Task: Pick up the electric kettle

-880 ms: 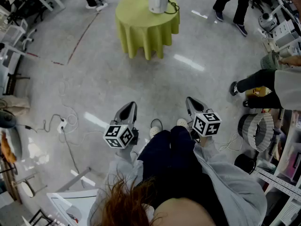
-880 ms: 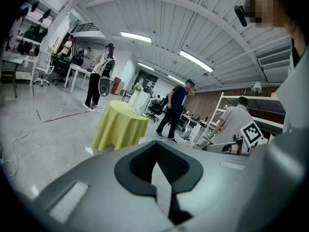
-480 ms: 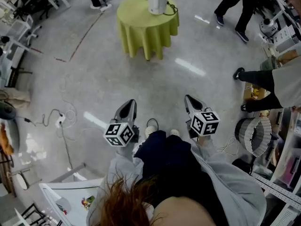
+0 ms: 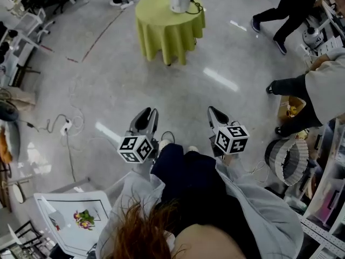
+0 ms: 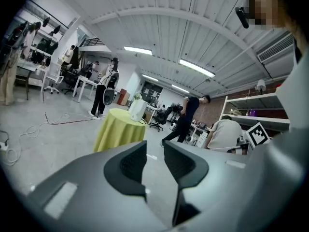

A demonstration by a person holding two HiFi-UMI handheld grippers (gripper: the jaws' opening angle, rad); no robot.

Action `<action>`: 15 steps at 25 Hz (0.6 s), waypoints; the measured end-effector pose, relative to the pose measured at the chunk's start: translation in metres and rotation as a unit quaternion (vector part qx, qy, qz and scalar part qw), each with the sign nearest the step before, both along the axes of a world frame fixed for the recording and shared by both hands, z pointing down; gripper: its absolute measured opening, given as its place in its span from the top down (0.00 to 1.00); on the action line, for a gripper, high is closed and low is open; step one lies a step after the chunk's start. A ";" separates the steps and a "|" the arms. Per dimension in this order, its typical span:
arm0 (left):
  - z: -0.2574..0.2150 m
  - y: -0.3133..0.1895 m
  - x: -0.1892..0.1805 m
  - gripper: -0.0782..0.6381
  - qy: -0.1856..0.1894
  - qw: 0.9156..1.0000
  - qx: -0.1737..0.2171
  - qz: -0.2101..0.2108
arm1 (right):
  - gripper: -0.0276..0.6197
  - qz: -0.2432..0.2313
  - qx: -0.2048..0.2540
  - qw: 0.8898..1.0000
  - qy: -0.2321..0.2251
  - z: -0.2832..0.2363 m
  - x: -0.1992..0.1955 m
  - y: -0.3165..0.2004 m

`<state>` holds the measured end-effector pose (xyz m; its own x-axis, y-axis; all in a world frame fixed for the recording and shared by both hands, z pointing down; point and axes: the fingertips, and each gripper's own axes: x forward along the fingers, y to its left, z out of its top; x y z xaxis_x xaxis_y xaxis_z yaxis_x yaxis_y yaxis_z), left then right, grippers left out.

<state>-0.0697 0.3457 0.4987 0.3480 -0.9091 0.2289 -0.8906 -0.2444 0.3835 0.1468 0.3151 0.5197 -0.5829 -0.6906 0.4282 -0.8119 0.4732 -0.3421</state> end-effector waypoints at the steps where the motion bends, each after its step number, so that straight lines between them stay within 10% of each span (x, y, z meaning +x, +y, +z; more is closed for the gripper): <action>1: -0.002 0.003 0.005 0.71 -0.001 1.000 0.004 0.000 | 0.95 -0.001 0.002 1.000 -0.004 0.000 0.004 0.001; 15: -0.008 0.015 0.029 0.48 -0.014 1.000 0.016 -0.017 | 0.95 -0.022 0.007 1.000 -0.019 0.002 0.021 0.001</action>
<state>-0.0403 0.3608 0.4906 0.3099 -0.9277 0.2080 -0.9089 -0.2249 0.3512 0.1681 0.3164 0.5214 -0.6283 -0.6701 0.3953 -0.7768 0.5125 -0.3659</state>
